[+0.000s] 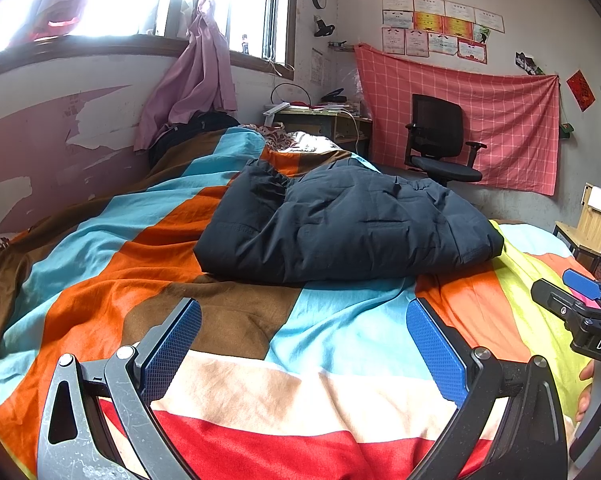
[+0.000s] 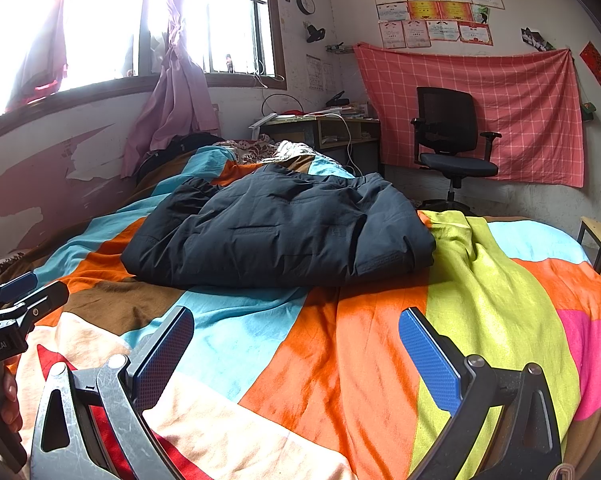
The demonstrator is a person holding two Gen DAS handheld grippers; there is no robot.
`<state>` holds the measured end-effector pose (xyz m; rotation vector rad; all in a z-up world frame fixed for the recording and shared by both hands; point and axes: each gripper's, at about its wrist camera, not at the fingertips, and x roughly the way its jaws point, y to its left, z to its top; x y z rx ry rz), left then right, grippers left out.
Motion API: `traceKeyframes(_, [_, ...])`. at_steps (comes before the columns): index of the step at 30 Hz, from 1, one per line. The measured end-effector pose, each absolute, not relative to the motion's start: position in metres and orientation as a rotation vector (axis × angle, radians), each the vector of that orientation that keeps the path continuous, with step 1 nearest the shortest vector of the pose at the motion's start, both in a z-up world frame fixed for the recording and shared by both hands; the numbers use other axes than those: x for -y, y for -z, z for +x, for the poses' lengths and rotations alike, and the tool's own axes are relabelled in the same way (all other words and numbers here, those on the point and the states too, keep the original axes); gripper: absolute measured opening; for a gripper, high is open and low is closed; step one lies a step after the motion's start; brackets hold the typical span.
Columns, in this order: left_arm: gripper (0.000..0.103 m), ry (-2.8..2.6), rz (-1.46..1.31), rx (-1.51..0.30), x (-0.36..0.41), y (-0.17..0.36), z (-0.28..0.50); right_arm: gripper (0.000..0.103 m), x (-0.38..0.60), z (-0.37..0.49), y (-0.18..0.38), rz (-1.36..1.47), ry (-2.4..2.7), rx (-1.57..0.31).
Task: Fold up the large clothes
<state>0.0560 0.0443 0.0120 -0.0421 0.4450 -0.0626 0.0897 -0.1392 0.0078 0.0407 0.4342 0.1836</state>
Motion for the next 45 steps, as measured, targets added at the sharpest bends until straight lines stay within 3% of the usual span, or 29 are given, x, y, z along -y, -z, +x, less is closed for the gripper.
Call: traceKeyframes(45, [0.1, 0.038, -0.051, -0.503, -0.052, -0.008, 0.062, 0.103, 0.137, 0.091, -0.006, 0.042, -0.181, -0.439])
